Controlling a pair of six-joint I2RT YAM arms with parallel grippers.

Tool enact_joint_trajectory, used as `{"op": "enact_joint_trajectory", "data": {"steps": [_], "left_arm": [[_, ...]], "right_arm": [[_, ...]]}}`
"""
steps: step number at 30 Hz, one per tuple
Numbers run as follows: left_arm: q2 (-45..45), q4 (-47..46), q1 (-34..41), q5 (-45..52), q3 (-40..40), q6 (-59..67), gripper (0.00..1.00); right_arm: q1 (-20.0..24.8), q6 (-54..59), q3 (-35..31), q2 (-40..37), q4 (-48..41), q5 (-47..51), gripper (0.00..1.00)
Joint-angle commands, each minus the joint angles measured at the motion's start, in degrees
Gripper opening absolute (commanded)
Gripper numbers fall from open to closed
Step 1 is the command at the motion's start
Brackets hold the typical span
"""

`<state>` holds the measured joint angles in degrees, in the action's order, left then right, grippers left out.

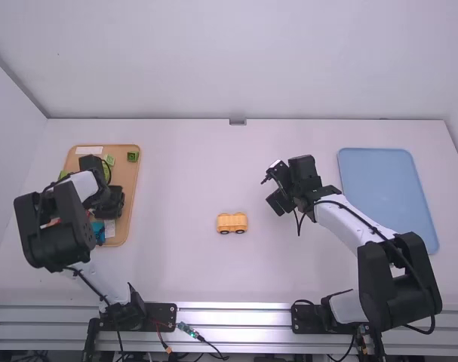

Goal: Assemble lego blocks to make yellow taxi

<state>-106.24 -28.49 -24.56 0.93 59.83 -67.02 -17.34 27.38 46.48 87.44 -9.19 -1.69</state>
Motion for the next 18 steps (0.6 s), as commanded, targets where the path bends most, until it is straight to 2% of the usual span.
{"op": "enact_joint_trajectory", "data": {"steps": [1,7,12,18], "left_arm": [[2.91,-0.02,-0.66,2.21,-0.81,3.04,0.02],[6.78,-0.46,-0.22,4.48,-0.83,7.65,0.02],[9.81,-1.25,-0.2,7.74,-0.83,11.61,0.02],[14.95,-1.03,1.42,15.72,-1.01,21.92,0.02]], "right_arm": [[0.07,-0.17,-0.44,0.47,-0.02,0.07,0.99],[0.04,-0.22,-0.44,0.47,0.02,-0.22,0.99],[0.04,-0.17,-0.44,0.47,0.85,-4.79,0.99],[0.07,-6.03,-0.44,0.47,7.21,-12.33,0.99]]}}
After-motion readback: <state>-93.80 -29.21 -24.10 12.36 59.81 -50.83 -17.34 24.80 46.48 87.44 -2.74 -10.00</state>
